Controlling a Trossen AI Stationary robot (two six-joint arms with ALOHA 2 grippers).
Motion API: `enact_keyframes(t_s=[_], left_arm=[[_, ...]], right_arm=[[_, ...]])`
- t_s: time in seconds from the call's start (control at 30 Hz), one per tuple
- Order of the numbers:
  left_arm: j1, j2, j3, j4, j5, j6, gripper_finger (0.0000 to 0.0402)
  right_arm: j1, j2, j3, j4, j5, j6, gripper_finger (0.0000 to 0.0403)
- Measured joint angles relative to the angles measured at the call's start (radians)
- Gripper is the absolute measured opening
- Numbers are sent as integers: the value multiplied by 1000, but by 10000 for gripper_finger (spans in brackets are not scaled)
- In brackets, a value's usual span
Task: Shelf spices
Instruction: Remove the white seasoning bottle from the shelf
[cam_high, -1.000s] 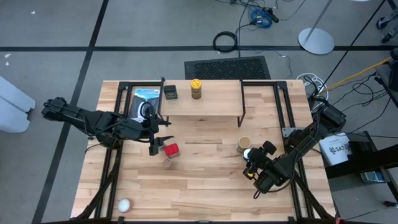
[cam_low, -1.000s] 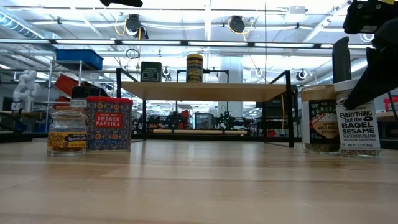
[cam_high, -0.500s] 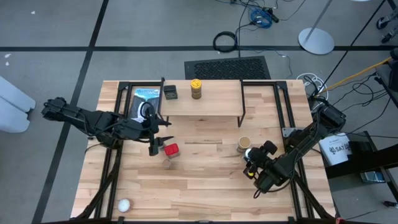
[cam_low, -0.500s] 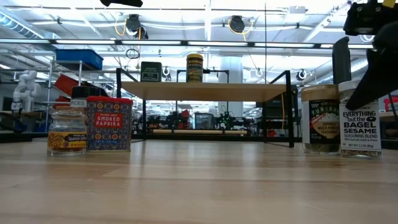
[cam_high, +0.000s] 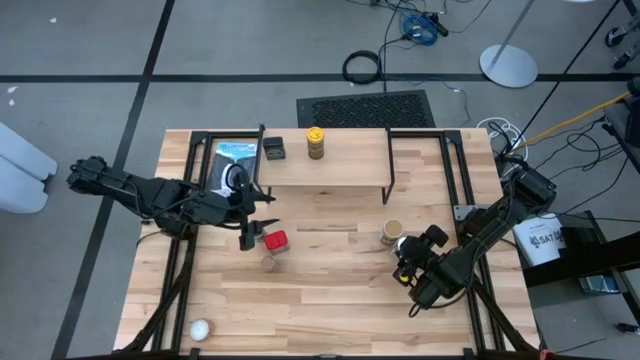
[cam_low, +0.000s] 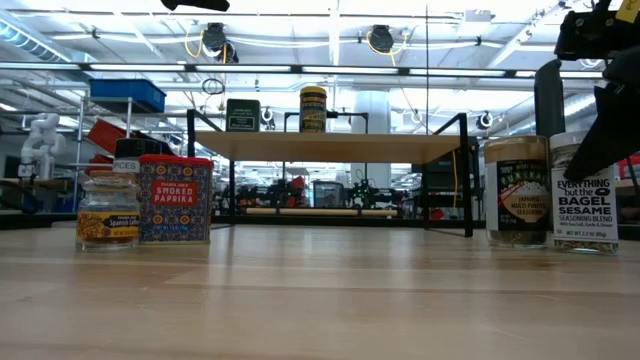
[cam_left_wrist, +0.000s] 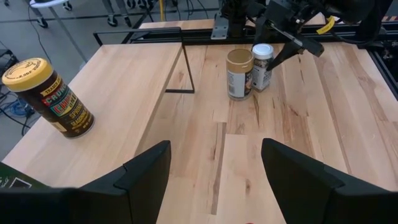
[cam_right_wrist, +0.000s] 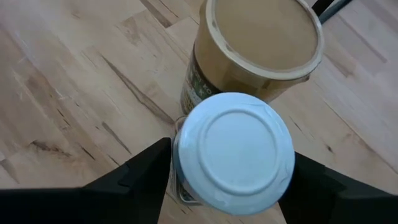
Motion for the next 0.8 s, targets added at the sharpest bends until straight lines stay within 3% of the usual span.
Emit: enact_keyframes(t_s=[0.57, 0.8], left_arm=[[0, 0, 0, 0, 23, -2, 261], [0, 0, 0, 1, 23, -2, 261]], right_arm=[[0, 0, 13, -11, 0, 19, 244], [-1, 0, 72, -121, 1, 81, 283]])
